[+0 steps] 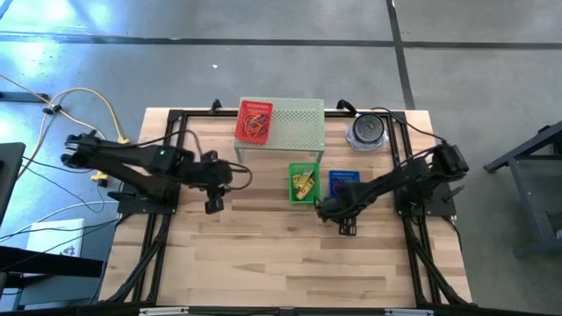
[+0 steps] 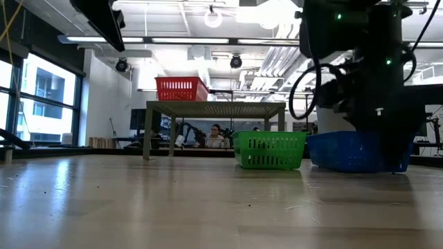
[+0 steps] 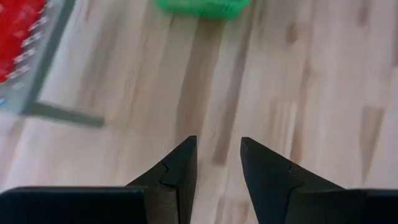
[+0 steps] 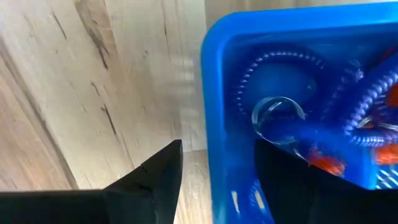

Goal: Pick & Place Office Desk Supplies
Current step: Put the blue bin on the shelf

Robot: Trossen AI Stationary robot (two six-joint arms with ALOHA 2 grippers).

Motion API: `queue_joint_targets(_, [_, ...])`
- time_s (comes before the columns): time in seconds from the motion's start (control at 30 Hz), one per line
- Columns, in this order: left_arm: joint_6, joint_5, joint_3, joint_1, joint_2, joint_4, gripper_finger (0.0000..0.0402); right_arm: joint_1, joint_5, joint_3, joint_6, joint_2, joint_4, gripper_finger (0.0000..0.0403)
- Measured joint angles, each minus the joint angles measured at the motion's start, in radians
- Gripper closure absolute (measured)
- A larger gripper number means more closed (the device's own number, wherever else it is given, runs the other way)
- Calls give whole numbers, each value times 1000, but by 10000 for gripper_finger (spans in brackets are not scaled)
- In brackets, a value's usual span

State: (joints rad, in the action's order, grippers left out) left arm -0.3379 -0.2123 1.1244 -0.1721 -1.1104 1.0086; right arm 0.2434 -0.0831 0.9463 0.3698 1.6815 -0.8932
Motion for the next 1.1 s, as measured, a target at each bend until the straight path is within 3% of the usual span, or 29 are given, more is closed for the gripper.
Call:
queue_joint_targets(0.2, [-23,0,-199,-40,110,-260,283,0,10,0,-1,20,7,267])
queue_joint_targets(0.37, [-35,0,-253,-78,117,-309,283,1,7,0,-1,20,1,345])
queue_joint_targets(0.47, [-58,-20,-331,-117,116,-441,283,0,35,0,0,20,-21,391])
queue_joint_targets(0.6, [-114,-86,-435,-178,116,-647,283,6,41,5,56,19,-76,399])
queue_joint_targets(0.77, [-118,-160,-461,-237,116,-701,283,46,64,78,104,19,-239,400])
queue_joint_targets(0.93, [-89,-165,-461,-280,116,-738,283,92,53,237,134,19,-432,400])
queue_joint_targets(1.1, [-59,-183,-461,-287,116,-748,283,116,-23,439,143,19,-556,400])
